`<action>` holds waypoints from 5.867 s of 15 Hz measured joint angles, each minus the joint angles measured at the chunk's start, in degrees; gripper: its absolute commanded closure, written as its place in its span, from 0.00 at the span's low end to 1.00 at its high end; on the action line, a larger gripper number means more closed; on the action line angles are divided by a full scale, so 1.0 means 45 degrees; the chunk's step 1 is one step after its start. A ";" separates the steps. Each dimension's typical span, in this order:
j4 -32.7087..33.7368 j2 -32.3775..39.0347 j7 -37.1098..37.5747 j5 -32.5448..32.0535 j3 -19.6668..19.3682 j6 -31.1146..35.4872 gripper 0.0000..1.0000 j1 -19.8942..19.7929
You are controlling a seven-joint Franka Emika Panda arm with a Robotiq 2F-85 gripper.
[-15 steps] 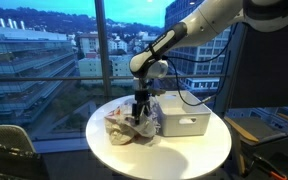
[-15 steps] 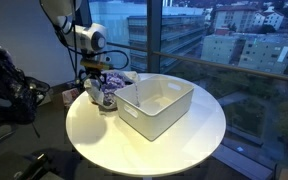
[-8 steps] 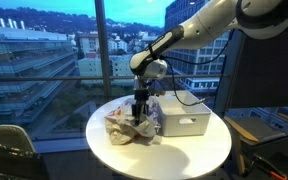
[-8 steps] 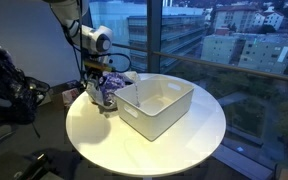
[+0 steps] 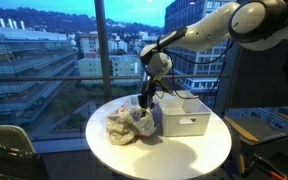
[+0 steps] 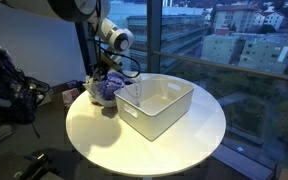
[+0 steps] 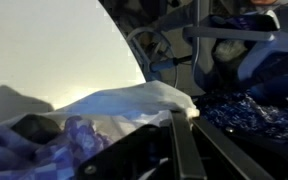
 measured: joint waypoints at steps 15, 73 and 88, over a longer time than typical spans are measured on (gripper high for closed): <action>0.2228 -0.0893 0.0671 0.1732 0.0639 0.0329 1.00 0.1202; -0.5226 -0.3764 1.1429 -0.8050 -0.3360 0.5891 0.00 0.3415; -0.5243 -0.3100 1.3036 -1.1000 -0.4137 0.7109 0.97 0.4600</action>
